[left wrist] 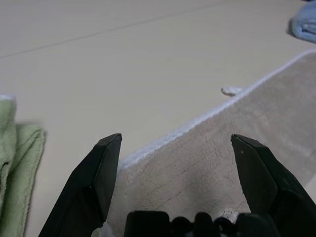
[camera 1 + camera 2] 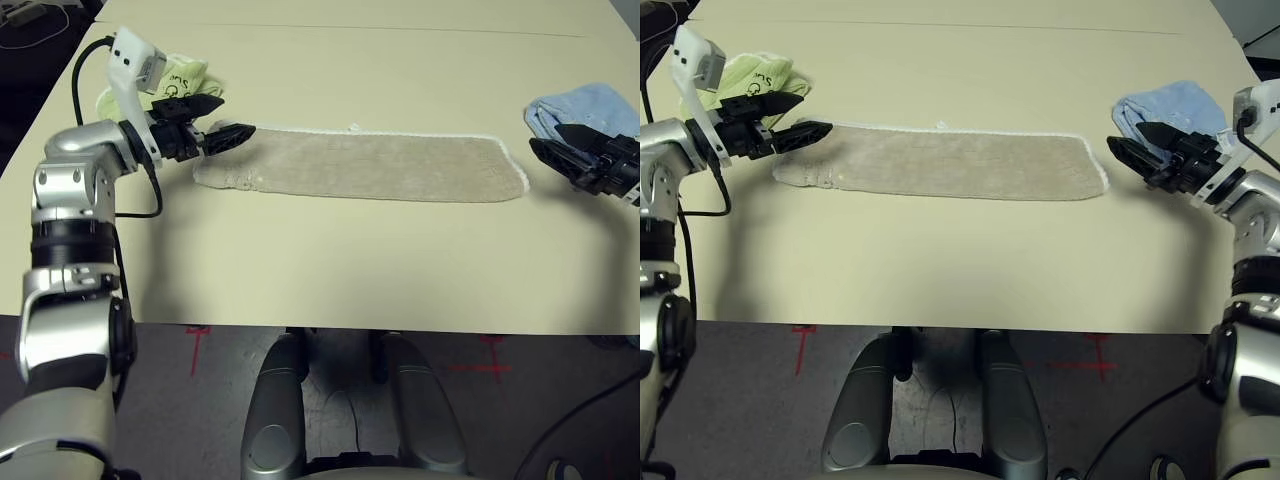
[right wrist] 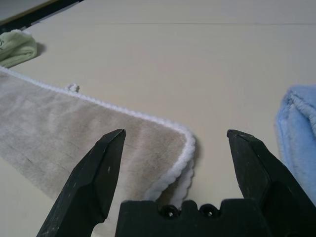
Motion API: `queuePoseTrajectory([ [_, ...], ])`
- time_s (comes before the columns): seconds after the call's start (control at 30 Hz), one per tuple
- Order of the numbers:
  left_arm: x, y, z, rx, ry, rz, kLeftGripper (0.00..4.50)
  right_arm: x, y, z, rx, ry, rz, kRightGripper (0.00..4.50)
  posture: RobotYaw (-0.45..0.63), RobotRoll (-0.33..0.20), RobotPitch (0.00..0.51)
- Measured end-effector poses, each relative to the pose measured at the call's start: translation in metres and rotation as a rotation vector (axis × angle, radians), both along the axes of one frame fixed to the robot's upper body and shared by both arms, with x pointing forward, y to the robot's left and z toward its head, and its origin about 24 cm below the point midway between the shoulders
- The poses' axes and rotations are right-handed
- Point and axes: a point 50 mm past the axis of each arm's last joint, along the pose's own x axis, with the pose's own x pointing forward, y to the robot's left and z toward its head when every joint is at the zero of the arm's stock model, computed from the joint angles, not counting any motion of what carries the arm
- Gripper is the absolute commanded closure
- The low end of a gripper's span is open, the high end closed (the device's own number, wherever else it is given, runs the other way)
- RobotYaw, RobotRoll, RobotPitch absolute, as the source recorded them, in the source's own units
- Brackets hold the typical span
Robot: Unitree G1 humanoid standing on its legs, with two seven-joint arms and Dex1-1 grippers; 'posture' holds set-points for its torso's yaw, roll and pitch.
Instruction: Fold the towel and set it aside.
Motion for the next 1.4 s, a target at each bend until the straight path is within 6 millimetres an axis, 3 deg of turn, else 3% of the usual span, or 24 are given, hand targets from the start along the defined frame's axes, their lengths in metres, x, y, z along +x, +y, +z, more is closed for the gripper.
queuePoseTrajectory([
  [0.27, -0.016, -0.017, -0.021, -0.119, -0.022, 0.025, 0.0, -0.011, 0.015, -0.004, 0.042, 0.013, -0.042, 0.01, 0.03, 0.0, 0.268],
  [0.53, -0.03, -0.038, -0.041, 0.04, 0.048, -0.159, 0.0, -0.002, 0.037, -0.01, -0.008, 0.042, 0.024, 0.01, 0.04, 0.0, 0.267],
  [0.73, -0.036, -0.054, -0.053, 0.129, 0.077, -0.312, 0.0, 0.005, 0.043, -0.01, -0.039, 0.047, 0.062, 0.01, 0.04, 0.0, 0.266],
  [1.0, -0.024, -0.044, -0.055, 0.217, 0.036, -0.284, 0.0, 0.001, 0.032, -0.002, -0.079, 0.042, 0.08, 0.01, 0.02, 0.0, 0.264],
  [1.3, -0.018, -0.032, -0.055, 0.254, 0.014, -0.271, 0.0, -0.03, 0.015, -0.003, 0.122, 0.128, 0.072, 0.01, 0.01, 0.0, 0.265],
  [1.4, -0.018, -0.032, -0.055, 0.25, 0.015, -0.283, 0.0, -0.044, 0.017, -0.011, 0.189, 0.167, 0.058, 0.01, 0.01, 0.0, 0.265],
])
